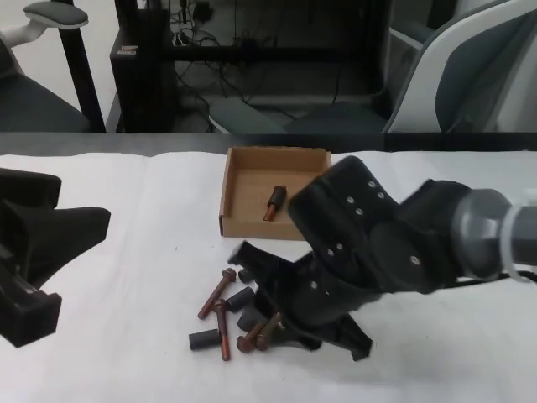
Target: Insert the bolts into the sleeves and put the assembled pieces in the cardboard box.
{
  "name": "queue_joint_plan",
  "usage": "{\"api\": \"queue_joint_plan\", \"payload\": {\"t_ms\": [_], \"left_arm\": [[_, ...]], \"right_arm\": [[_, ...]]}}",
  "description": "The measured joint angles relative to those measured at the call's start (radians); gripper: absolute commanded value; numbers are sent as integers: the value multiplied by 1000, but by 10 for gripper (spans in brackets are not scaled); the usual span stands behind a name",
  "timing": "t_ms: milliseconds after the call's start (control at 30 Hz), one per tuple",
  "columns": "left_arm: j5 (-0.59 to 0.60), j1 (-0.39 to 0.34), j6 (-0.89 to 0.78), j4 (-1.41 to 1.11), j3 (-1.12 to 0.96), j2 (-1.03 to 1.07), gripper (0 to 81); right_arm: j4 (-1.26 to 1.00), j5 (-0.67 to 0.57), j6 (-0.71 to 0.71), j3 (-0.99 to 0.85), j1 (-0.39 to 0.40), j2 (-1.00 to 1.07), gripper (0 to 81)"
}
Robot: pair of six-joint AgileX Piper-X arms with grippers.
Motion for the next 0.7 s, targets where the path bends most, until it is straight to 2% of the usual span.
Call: {"api": "queue_joint_plan", "payload": {"t_ms": [333,700], "left_arm": [[-1,0,31,27,0,0,473],[-1,0,63,37,0,0,473]], "right_arm": [[34,-9,-36,-54,0,54,377],[89,-1,-67,-59,-34,54,377]]}}
